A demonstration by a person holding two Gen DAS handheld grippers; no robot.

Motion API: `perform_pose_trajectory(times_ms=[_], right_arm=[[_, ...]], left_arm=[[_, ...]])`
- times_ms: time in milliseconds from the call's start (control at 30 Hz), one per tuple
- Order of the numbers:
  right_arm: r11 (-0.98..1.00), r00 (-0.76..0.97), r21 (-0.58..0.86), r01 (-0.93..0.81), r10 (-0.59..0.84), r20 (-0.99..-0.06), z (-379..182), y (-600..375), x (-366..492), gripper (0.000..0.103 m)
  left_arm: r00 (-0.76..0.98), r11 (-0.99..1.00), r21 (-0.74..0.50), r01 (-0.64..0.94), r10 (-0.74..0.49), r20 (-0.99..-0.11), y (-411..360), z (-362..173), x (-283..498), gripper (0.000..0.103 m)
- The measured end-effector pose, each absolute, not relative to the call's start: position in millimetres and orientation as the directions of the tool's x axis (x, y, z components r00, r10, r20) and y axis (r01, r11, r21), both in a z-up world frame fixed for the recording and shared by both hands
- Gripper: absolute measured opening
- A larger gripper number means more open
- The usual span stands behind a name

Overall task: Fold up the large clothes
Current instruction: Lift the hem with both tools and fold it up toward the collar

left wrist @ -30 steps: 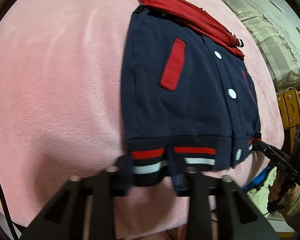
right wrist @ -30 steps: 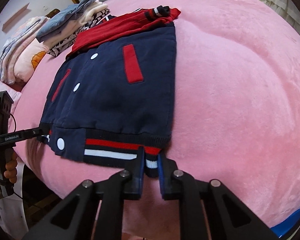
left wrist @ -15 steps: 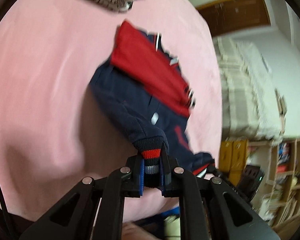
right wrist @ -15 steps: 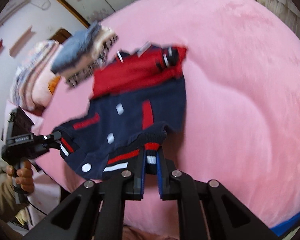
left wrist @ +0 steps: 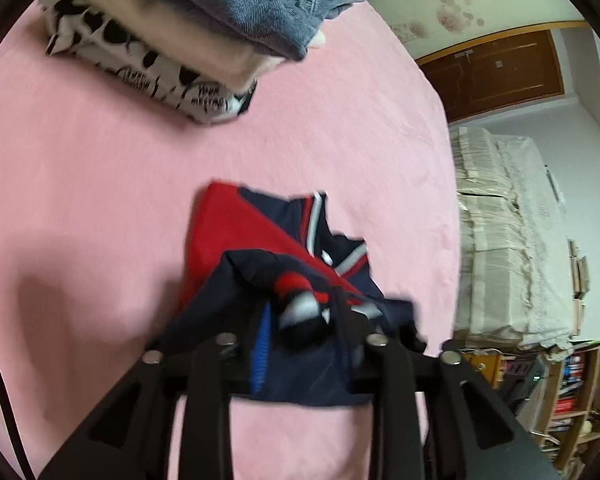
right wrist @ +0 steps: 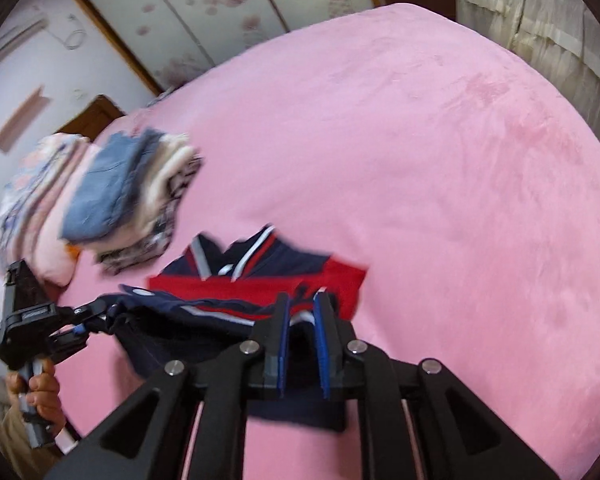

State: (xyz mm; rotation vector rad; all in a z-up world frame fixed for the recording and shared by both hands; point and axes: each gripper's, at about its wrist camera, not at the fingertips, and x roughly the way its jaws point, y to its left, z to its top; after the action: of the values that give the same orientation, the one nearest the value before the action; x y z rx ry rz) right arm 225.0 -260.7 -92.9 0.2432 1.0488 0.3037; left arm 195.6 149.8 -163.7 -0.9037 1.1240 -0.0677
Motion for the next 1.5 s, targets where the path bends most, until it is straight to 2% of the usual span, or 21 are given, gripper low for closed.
perform_pose_trajectory(times_ms=[100, 300, 567, 633, 667, 700, 733, 800, 967, 1100, 1200, 1500], right_arm=[[0.94, 0.495, 0.33, -0.09, 0.33, -0.804, -102, -263, 238, 0.04], [0.955, 0.466, 0.287, -0.078, 0.289, -0.836, -134, -251, 250, 0.041], [0.96, 0.429, 0.26, -0.101, 0.277, -0.86, -163, -227, 263, 0.041], [0.964, 0.439, 0.229, -0.134, 0.264, -0.859, -165, -218, 266, 0.039], [0.969, 0.443, 0.196, -0.148, 0.242, -0.863, -166, -214, 266, 0.034], [0.974, 0.448, 0.15, -0.167, 0.211, -0.869, -167, -208, 267, 0.014], [0.976, 0.448, 0.13, -0.176, 0.197, -0.872, -167, -206, 268, 0.008], [0.974, 0.483, 0.159, -0.163, 0.22, -0.847, -160, -210, 268, 0.006], [0.977, 0.532, 0.18, -0.114, 0.213, -0.819, -156, -219, 270, 0.005], [0.979, 0.475, 0.189, -0.078, 0.203, -0.856, -181, -218, 277, 0.006], [0.974, 0.479, 0.219, -0.059, 0.22, -0.85, -178, -220, 277, 0.01], [0.97, 0.491, 0.239, -0.049, 0.231, -0.84, -173, -219, 272, 0.01]], left_arm=[[0.45, 0.686, -0.626, -0.371, -0.457, -0.767, 156, -176, 215, 0.036], [0.367, 0.808, -0.502, -0.308, -0.386, -0.846, 151, -200, 242, 0.036], [0.317, 0.898, -0.38, -0.222, -0.302, -0.899, 134, -222, 266, 0.036], [0.309, 0.922, -0.334, -0.194, -0.266, -0.913, 126, -222, 267, 0.036], [0.303, 0.942, -0.286, -0.173, -0.226, -0.926, 120, -222, 267, 0.034], [0.304, 0.957, -0.24, -0.164, -0.182, -0.935, 115, -221, 268, 0.019], [0.31, 0.97, -0.181, -0.164, -0.123, -0.943, 111, -219, 267, 0.005], [0.334, 0.971, -0.154, -0.184, -0.086, -0.939, 109, -215, 265, 0.002], [0.383, 0.946, -0.11, -0.304, 0.015, -0.924, 124, -212, 260, 0.001], [0.346, 0.925, -0.161, -0.345, -0.035, -0.938, 135, -227, 264, 0.001], [0.376, 0.936, -0.18, -0.303, -0.056, -0.925, 131, -216, 266, 0.004], [0.391, 0.937, -0.214, -0.278, -0.093, -0.916, 137, -203, 279, 0.012]])
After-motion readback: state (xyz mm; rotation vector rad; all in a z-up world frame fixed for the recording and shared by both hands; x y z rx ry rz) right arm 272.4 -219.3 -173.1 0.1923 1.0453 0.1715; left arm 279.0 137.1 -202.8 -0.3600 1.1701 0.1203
